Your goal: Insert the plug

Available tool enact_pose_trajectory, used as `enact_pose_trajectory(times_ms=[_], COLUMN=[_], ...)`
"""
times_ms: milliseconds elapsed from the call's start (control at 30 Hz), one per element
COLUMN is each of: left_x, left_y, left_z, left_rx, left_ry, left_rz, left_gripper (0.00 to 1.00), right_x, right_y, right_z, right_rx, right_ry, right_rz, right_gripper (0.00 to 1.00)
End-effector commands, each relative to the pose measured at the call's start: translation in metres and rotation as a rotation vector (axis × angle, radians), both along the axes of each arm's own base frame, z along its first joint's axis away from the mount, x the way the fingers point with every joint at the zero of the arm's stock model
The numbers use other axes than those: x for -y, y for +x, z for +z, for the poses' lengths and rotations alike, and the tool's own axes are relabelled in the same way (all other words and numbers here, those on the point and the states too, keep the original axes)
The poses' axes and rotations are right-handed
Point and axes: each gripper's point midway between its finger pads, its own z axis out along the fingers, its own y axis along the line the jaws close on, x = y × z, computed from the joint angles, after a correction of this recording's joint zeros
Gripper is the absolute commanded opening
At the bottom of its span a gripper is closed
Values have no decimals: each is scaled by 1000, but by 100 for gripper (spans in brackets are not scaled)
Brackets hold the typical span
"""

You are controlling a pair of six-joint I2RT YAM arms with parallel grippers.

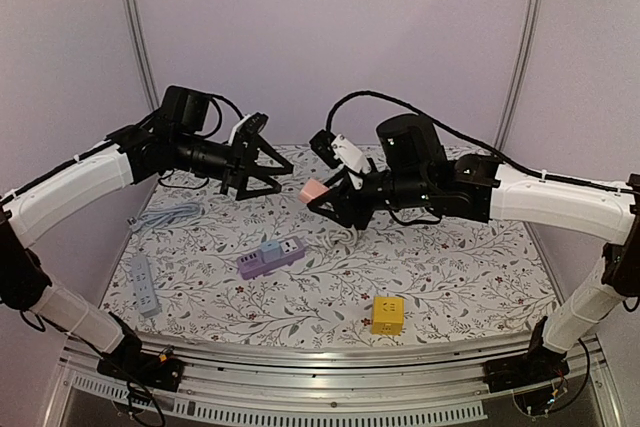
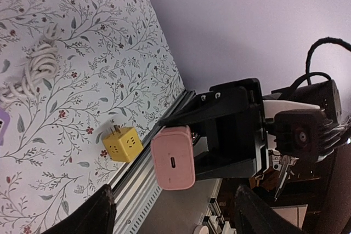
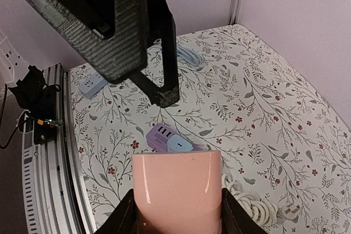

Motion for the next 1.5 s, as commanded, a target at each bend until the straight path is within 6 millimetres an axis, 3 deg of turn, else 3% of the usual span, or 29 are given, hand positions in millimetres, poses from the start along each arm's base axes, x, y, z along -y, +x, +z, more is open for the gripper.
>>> enact_pose_trajectory(times_ms=[0, 467, 967, 1467], left_x=[14, 17, 24, 27], left_y=[-11, -21, -29, -29], left_z=[7, -10, -17, -26], left_rx=[4, -50, -91, -112], left_ry=[-36, -20, -10, 43], left_rz=[-78, -109, -143, -144], left_gripper=[73, 59, 53, 35], right_x=[-9, -24, -23, -23], right_y=[3, -7, -5, -9], right_z=[2, 8, 10, 6], right_rx=[44, 154, 206, 241], right_ry=[-23, -41, -58, -91], right_rz=[22, 93, 85, 88], right_gripper=[0, 0, 0, 0])
